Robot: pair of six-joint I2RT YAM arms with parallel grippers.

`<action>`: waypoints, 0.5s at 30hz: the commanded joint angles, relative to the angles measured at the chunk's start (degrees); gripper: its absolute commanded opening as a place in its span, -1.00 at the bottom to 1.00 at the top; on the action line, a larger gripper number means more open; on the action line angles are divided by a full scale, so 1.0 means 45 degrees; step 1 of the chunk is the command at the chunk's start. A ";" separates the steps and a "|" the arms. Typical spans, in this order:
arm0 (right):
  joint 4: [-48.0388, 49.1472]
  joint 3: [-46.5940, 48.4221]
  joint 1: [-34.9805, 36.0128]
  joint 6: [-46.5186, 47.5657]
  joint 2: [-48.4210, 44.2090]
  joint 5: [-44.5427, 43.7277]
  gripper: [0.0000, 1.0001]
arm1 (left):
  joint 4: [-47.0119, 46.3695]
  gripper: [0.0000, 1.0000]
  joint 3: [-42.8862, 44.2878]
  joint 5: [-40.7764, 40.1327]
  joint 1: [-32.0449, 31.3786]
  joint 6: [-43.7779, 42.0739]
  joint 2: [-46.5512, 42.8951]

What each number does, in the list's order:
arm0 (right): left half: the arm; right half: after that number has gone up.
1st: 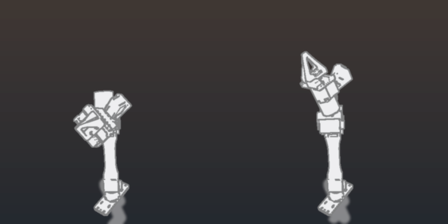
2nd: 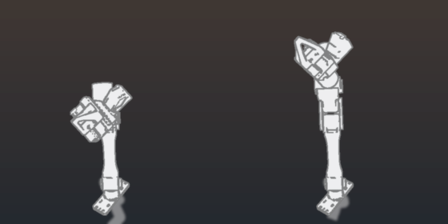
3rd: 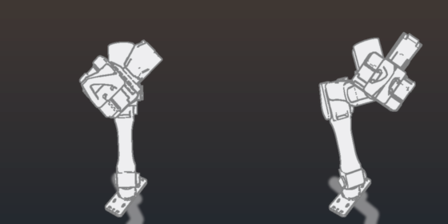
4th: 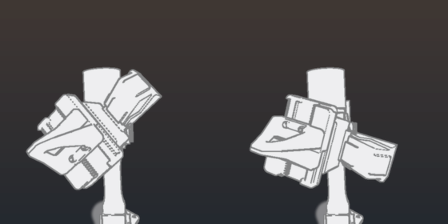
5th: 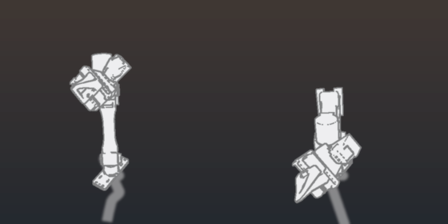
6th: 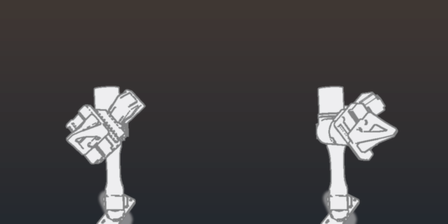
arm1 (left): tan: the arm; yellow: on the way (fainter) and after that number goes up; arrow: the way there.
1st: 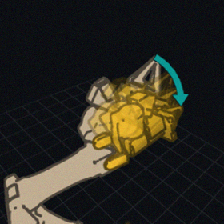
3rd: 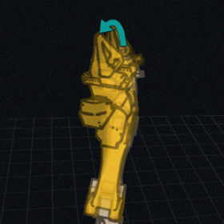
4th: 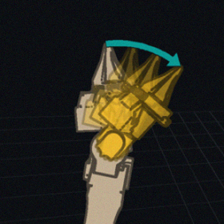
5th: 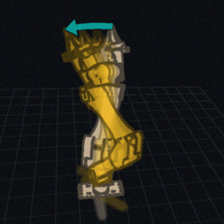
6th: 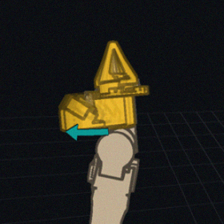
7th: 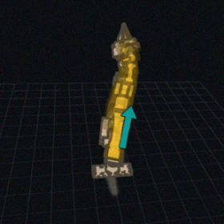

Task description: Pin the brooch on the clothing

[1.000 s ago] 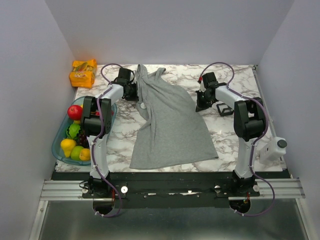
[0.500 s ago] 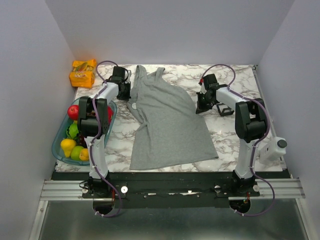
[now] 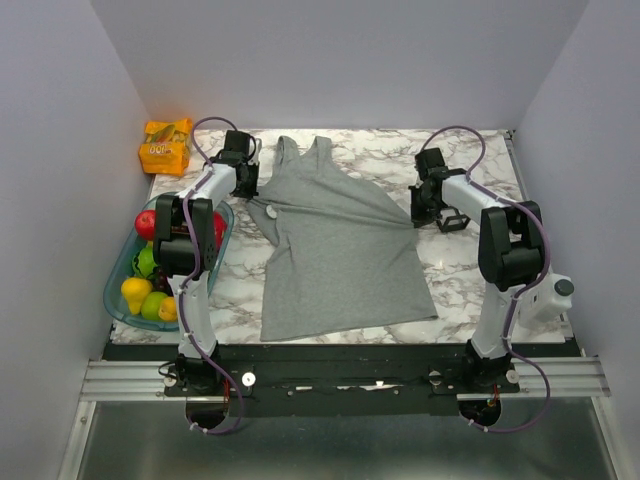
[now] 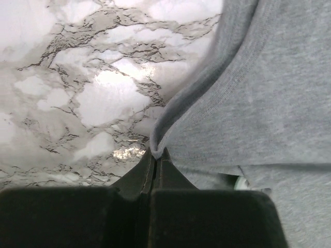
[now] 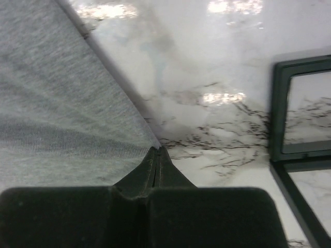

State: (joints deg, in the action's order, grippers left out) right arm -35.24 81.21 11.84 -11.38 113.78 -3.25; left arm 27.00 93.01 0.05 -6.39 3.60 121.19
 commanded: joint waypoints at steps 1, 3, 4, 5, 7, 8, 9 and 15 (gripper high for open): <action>-0.0586 0.0702 -0.0520 0.0360 0.0185 -0.1095 -0.99 | -0.0141 -1.00 0.0131 -0.0540 0.0112 -0.0330 -0.0426; -0.0664 0.0937 -0.0618 0.0399 0.0321 -0.1057 -0.99 | -0.0181 -1.00 0.0248 -0.0404 0.0112 -0.0350 -0.0349; -0.0703 0.1054 -0.0696 0.0477 0.0399 -0.1037 -0.99 | -0.0181 -1.00 0.0307 -0.0325 0.0112 -0.0350 -0.0329; -0.0838 0.1287 -0.0716 0.0497 0.0497 -0.0998 -0.99 | -0.0181 -1.00 0.0385 -0.0170 0.0112 -0.0292 -0.0290; -0.0917 0.1503 -0.0755 0.0555 0.0769 -0.1036 -0.99 | -0.0181 -1.00 0.0502 -0.0013 0.0112 -0.0174 -0.0231; -0.0995 0.1582 -0.0774 0.0575 0.0848 -0.1095 -0.99 | -0.0219 -1.00 0.0619 -0.0012 0.0112 -0.0174 -0.0192; -0.1054 0.1737 -0.0794 0.0575 0.0946 -0.1153 -0.99 | -0.0181 -1.00 0.0716 -0.0012 0.0112 -0.0155 -0.0134; -0.1152 0.1934 -0.1009 0.0614 0.1064 -0.1309 -0.99 | 0.0151 -1.00 0.1517 0.0436 0.0112 -0.0115 0.0472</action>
State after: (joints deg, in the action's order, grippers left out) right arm -37.91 88.12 8.62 -9.76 117.34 -5.37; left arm 27.40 96.75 0.78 -6.39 3.05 121.45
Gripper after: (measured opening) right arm 0.012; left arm 0.014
